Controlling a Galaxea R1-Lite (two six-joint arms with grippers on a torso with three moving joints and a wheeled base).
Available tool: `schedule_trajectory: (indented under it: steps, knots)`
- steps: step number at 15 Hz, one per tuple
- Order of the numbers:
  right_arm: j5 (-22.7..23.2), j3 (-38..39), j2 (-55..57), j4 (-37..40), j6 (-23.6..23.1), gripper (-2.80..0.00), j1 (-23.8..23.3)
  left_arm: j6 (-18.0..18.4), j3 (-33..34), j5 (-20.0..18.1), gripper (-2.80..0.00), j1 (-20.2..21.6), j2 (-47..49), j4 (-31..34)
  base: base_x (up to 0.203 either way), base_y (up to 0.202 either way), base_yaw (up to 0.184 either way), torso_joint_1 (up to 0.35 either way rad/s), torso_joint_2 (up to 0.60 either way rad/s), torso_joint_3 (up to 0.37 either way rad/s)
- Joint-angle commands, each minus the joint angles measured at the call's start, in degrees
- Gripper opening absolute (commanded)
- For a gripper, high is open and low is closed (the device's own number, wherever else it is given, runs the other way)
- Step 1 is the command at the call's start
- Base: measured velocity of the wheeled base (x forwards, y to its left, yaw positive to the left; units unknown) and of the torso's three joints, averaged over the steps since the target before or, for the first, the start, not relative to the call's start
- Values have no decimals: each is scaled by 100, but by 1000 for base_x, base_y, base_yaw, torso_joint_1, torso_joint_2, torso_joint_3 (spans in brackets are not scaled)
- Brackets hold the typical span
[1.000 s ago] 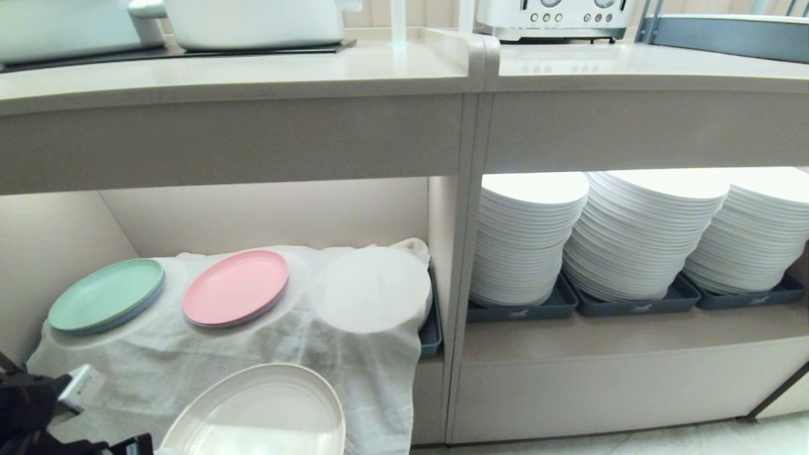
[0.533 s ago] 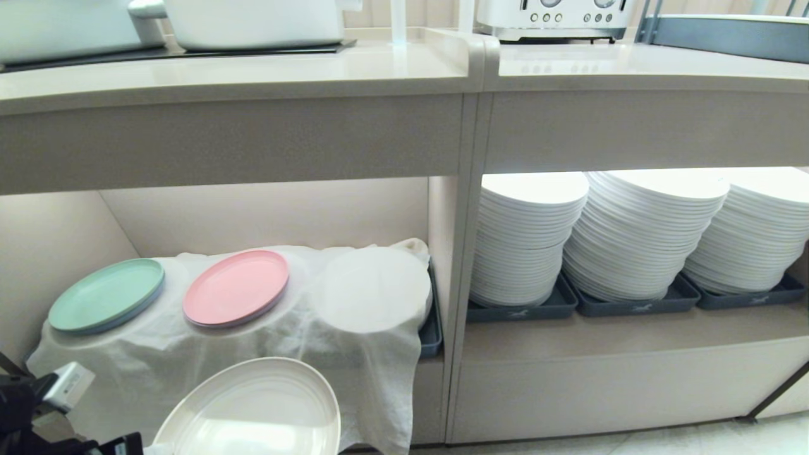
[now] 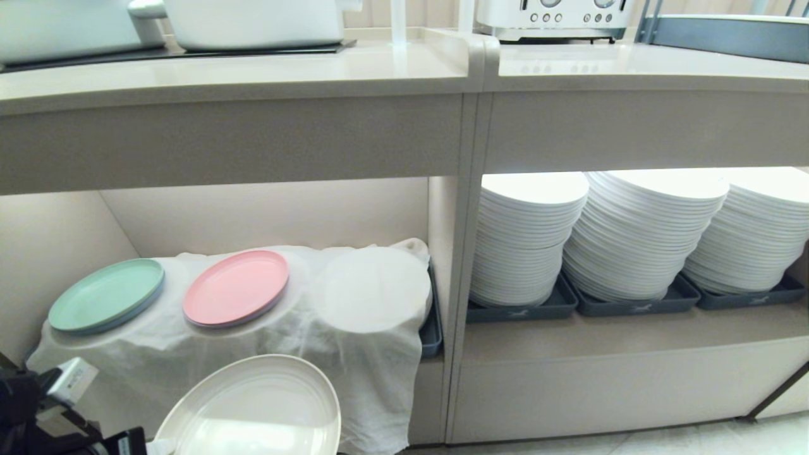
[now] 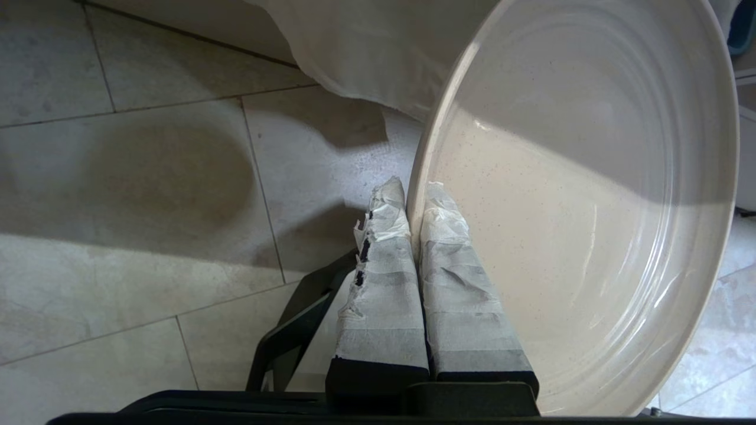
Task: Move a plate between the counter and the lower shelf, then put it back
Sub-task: Put the plate
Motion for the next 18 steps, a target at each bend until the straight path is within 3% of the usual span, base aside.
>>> schedule_trajectory:
  steps: [1,18]
  knots:
    - [-1,0,0,-4,0,-280,1,-18,6,-7,-280,-3,45,-1,0,0,0,0,0,0]
    - [-1,0,0,-4,0,-280,1,-18,78,11,-280,-18,1,8,0,0,0,0,0,0]
